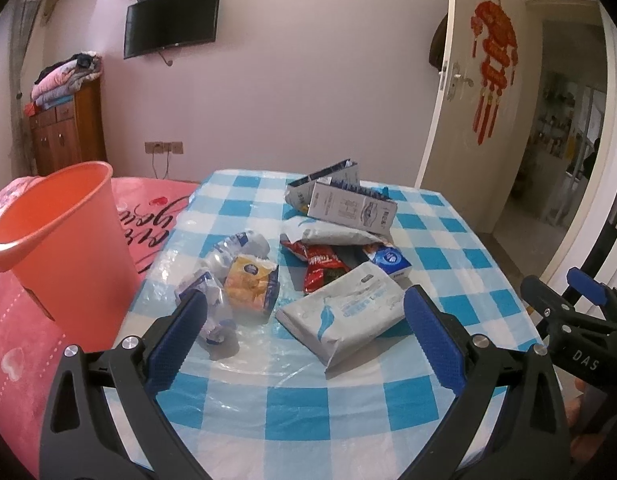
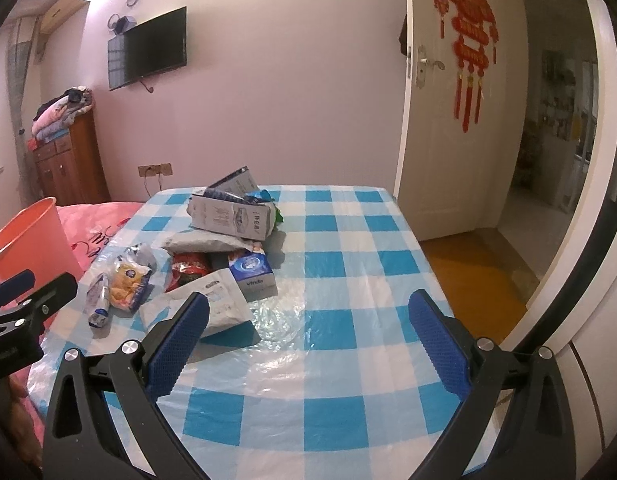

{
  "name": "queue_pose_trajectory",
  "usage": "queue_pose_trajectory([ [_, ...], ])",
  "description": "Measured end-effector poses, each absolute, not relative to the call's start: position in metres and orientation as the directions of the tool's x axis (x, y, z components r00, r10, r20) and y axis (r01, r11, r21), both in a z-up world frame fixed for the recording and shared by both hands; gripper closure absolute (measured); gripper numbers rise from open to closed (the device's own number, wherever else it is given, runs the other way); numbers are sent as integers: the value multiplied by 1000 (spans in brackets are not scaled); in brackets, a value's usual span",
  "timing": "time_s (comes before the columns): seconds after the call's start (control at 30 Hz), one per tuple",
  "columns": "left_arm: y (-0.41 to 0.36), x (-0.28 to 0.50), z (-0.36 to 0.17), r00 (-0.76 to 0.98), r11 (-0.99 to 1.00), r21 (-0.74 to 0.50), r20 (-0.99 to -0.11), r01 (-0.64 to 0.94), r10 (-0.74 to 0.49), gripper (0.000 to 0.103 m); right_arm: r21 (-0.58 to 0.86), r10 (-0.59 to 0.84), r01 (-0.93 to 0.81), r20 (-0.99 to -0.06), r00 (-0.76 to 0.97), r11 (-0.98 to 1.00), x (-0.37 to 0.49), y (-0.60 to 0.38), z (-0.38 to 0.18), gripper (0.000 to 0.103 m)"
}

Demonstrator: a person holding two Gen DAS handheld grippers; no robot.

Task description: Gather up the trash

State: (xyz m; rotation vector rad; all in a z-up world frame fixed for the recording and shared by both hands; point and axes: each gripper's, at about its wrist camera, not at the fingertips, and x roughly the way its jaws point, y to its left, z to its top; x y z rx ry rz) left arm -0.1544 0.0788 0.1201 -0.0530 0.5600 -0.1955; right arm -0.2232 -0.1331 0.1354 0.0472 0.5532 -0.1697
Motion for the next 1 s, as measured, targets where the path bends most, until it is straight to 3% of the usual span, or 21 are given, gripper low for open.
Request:
queue_pose_trajectory([
  [1.0,72,-155,104,818,972,-50,-533,228,-219,4,-54,-181,179,-520,835,982,-225,-132,133,4],
])
